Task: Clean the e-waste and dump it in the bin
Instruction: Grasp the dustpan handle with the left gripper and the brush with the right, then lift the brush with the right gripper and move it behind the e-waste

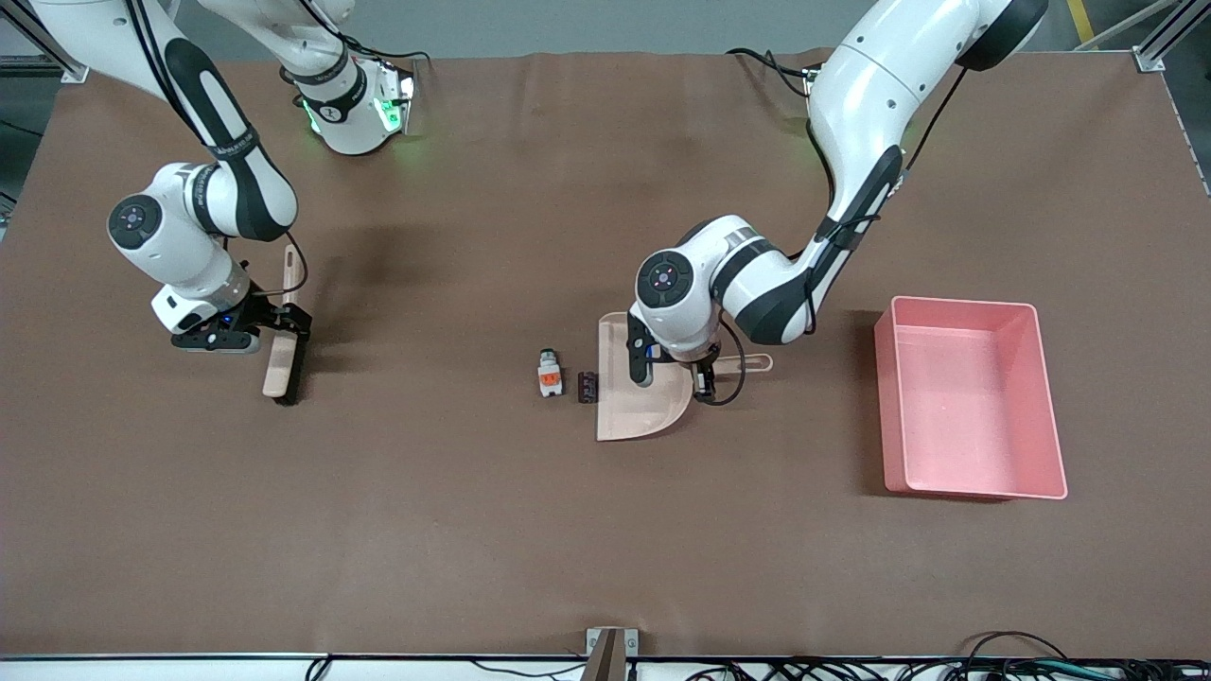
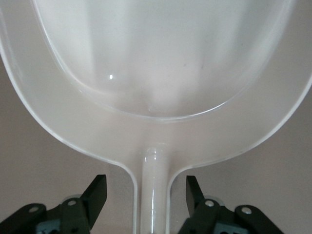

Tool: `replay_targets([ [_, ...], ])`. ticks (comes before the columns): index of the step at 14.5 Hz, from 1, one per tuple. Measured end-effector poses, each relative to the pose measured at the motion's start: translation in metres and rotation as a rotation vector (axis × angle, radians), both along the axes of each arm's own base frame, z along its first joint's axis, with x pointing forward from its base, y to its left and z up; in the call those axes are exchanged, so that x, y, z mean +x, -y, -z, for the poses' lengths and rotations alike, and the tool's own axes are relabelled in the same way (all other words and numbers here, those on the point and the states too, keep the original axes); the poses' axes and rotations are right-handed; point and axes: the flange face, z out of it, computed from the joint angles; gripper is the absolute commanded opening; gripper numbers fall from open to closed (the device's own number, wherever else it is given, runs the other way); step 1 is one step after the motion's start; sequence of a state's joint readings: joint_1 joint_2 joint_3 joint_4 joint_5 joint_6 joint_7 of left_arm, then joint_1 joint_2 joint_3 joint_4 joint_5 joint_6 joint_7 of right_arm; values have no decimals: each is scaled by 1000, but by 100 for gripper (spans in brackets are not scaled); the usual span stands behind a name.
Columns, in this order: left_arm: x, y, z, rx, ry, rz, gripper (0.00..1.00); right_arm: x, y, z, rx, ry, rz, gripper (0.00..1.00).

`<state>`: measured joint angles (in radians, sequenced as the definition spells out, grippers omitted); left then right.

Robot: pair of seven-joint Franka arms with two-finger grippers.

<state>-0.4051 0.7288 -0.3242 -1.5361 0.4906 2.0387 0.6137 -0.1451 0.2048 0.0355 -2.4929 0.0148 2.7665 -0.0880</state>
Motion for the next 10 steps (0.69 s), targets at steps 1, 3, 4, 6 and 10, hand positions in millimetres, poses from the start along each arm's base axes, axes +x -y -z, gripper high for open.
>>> replay_targets([
  [1, 0, -1, 1, 1, -4, 9, 72, 0, 0, 2, 1, -3, -1, 88],
  [3, -1, -2, 2, 4, -9, 19, 71, -1, 0, 3, 1, -5, -1, 74],
  [4, -1, -2, 2, 4, -9, 20, 70, -1, 0, 3, 1, -5, -1, 68],
  [6, 0, -3, 1, 4, -9, 20, 69, -1, 0, 3, 1, -5, -1, 54],
  [10, 0, -6, 2, 6, -11, 16, 68, -1, 0, 3, 1, -5, -1, 28],
])
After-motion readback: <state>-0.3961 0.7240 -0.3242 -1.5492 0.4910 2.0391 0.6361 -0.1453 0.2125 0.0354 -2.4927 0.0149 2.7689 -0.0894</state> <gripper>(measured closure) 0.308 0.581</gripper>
